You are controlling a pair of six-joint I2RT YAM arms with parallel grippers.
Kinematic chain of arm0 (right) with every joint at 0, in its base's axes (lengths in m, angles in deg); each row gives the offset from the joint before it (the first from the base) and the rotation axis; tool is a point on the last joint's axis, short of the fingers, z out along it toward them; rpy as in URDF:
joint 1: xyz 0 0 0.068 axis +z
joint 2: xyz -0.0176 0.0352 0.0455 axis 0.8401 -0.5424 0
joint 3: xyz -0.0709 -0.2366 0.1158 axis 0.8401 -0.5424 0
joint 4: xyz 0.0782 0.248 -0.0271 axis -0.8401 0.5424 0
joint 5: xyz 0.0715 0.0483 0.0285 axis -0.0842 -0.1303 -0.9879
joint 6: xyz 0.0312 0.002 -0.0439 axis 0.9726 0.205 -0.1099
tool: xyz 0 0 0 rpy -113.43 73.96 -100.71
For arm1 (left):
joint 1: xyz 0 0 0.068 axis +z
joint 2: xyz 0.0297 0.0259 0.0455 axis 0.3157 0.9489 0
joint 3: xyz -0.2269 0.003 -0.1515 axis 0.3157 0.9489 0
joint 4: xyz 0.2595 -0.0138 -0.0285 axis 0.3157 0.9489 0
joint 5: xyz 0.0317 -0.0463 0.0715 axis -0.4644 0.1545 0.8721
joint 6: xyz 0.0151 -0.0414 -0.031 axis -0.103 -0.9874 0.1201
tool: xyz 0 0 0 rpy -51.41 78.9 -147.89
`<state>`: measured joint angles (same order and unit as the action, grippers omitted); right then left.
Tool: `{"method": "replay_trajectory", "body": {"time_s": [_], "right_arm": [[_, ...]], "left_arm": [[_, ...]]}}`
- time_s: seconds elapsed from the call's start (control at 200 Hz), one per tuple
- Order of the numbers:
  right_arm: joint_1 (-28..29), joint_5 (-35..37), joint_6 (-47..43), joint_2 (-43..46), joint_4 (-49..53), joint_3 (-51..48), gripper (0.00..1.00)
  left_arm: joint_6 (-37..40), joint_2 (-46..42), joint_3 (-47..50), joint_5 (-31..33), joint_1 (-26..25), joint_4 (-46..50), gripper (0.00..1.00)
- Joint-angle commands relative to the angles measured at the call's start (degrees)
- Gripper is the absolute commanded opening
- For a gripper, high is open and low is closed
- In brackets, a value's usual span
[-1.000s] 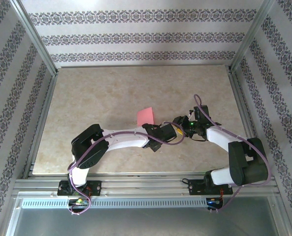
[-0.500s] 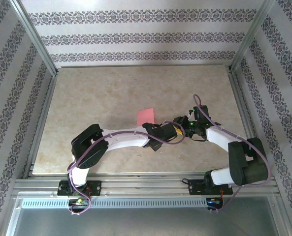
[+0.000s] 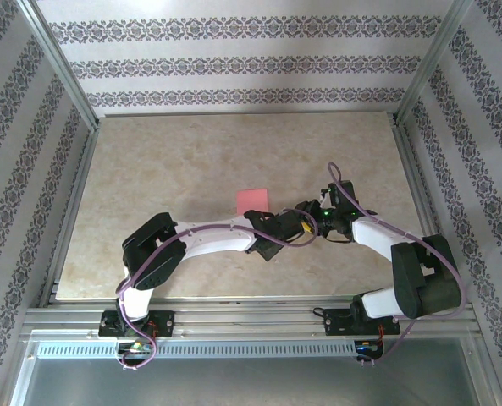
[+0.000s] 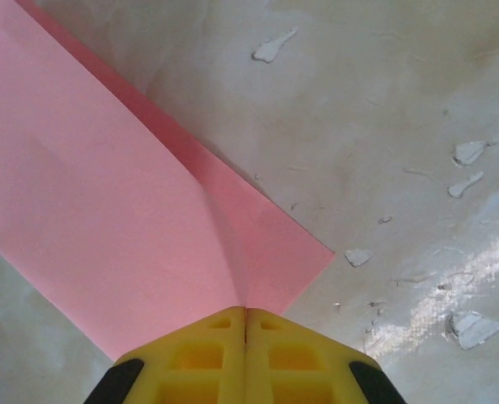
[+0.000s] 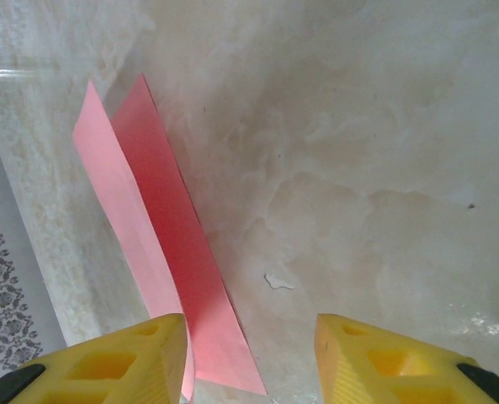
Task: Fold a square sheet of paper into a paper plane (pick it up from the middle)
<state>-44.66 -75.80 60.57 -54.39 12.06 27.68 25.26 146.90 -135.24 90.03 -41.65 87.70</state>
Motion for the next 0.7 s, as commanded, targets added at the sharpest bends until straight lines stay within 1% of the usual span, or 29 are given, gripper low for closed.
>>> {"method": "replay_trajectory", "body": {"time_s": [0.0, 0.185, 0.25, 0.355, 0.395, 0.485, 0.695], "right_arm": [[1.5, 0.6, -1.6, -0.8, 0.5, 1.0, 0.41], [4.5, 0.5, -2.5, -1.7, -0.1, 0.3, 0.23], [6.3, 0.6, -2.7, -1.9, -0.3, 0.4, 0.20], [9.4, 0.6, -1.9, -3.0, -1.5, 0.6, 0.14], [10.5, 0.7, -1.4, -3.6, -2.2, 0.7, 0.13], [12.5, 1.1, -0.2, -5.4, -3.4, 1.1, 0.09], [16.1, 0.1, 1.4, -9.8, -6.1, 2.7, 0.07]], "left_arm": [[-0.2, -3.3, 0.6, -4.9, 2.5, -0.6, 0.02], [-2.9, -6.3, 4.0, -17.6, 7.6, -5.1, 0.02], [-3.7, -6.8, 4.8, -22.2, 9.6, -6.3, 0.02], [-4.8, -6.9, 5.6, -27.9, 12.2, -8.1, 0.02], [-5.3, -6.9, 5.9, -29.8, 13.1, -8.8, 0.02], [-6.2, -6.9, 7.0, -32.9, 15.0, -10.3, 0.02], [-6.6, -7.5, 8.6, -33.8, 16.8, -11.0, 0.02]]}}
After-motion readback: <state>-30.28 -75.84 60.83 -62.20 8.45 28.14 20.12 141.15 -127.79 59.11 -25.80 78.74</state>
